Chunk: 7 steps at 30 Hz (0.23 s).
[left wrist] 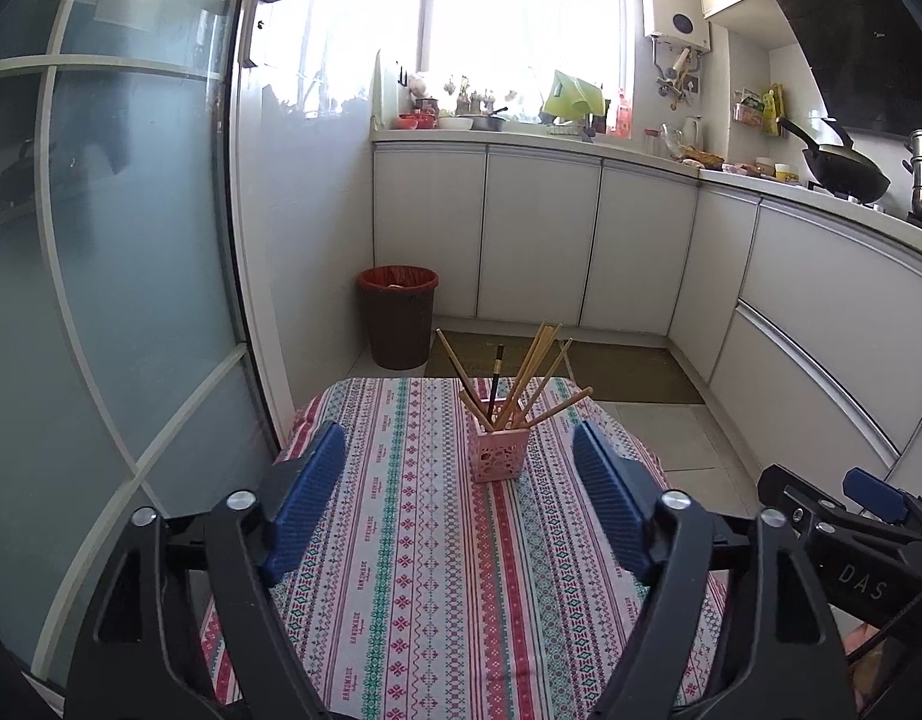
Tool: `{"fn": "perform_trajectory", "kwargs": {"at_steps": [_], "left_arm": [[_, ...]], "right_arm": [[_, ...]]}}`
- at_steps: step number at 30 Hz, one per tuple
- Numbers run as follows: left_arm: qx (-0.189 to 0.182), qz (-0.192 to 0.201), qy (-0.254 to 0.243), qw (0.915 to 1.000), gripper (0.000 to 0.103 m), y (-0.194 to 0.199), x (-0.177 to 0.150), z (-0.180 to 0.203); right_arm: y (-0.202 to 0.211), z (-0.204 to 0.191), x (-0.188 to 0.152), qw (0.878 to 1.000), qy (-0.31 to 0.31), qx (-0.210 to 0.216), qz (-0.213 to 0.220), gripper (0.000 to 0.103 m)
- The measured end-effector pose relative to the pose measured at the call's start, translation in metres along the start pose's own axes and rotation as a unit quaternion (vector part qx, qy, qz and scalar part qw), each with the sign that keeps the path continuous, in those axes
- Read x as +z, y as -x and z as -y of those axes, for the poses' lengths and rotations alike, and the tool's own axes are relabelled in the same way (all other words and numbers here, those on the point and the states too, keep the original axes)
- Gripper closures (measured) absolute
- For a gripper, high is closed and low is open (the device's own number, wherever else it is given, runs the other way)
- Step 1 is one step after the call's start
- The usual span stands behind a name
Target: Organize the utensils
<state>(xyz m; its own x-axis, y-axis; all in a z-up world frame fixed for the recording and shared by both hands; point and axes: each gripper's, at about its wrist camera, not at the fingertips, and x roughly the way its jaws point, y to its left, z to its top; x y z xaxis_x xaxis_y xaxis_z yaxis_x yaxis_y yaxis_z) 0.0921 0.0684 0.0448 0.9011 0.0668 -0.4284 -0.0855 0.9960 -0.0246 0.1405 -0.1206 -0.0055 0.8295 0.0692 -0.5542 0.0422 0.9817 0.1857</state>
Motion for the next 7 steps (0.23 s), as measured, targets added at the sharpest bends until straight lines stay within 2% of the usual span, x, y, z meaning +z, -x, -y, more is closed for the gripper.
{"fn": "perform_trajectory", "kwargs": {"at_steps": [2, 7], "left_arm": [[0.005, -0.005, 0.002, 1.0000, 0.008, -0.0005, -0.0001, -0.0003], [0.014, -0.015, 0.004, 0.9998, 0.007, -0.0022, 0.0001, 0.0010]], "right_arm": [[0.0006, 0.0003, -0.0002, 1.000, 0.000, 0.000, 0.002, 0.007], [0.0023, 0.0000, 0.0009, 1.000, 0.000, 0.000, 0.007, 0.007]]}}
